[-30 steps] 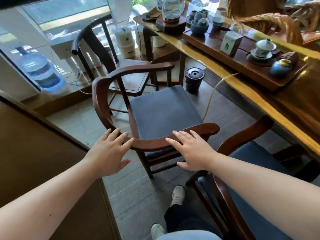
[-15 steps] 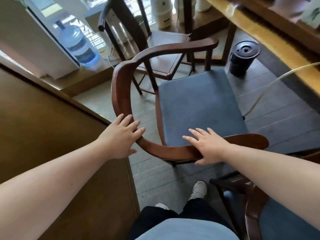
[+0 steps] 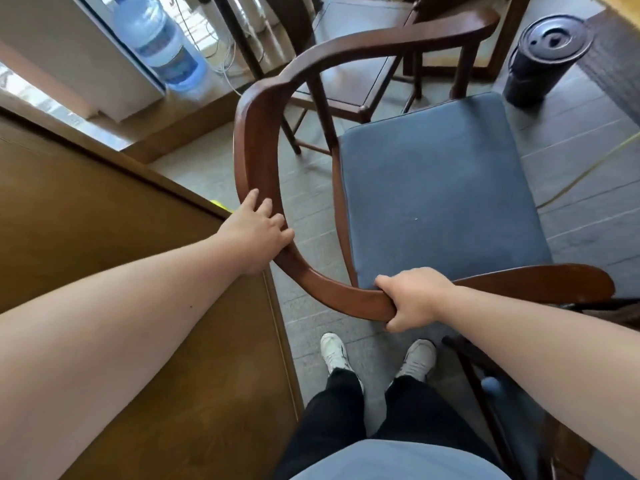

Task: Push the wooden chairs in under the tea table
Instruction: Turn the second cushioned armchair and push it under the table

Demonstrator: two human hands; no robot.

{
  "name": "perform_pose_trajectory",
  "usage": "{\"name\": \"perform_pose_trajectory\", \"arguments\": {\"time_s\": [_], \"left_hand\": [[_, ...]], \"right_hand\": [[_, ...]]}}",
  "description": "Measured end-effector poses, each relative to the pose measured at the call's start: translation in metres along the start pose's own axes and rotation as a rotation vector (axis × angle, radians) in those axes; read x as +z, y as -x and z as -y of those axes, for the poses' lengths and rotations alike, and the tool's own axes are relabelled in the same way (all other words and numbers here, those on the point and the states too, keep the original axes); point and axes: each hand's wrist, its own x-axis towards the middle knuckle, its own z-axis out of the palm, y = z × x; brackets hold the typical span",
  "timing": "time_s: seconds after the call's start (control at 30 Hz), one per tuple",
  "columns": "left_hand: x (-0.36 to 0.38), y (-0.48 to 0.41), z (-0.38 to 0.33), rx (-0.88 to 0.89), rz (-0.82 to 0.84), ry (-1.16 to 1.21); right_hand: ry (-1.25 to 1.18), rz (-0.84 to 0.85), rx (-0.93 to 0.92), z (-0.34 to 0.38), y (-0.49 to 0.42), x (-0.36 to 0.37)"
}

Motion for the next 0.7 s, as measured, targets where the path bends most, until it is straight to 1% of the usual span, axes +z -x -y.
{"name": "perform_pose_trajectory", "arguments": {"time_s": [0.07, 0.17, 0.27, 0.33, 0.5, 0.6, 0.7], "left_hand": [[0.009, -0.006, 0.004, 0.028, -0.033, 0.013], [0.02, -0.015, 0.01, 0.081, -0.13, 0.039], [0.03, -0.017, 0.014, 0.127, -0.197, 0.055], [0.035, -0.018, 0.013, 0.185, -0.274, 0.06], [0.027, -0.02, -0.014, 0.373, -0.452, 0.158], [0.013, -0.019, -0.035, 0.445, -0.552, 0.175], [-0.004, -0.017, -0.048, 0.472, -0.564, 0.175]], "right_hand": [[0.013, 0.004, -0.021, 0.001, 0.001, -0.004], [0.009, -0.005, -0.014, 0.003, 0.002, -0.004], [0.002, 0.026, -0.009, 0.001, 0.003, -0.005], [0.016, 0.053, -0.015, -0.005, 0.009, -0.004], [0.059, 0.221, -0.004, -0.032, 0.043, -0.005], [0.092, 0.286, 0.007, -0.047, 0.065, -0.006], [0.093, 0.344, 0.039, -0.058, 0.082, -0.008]]}}
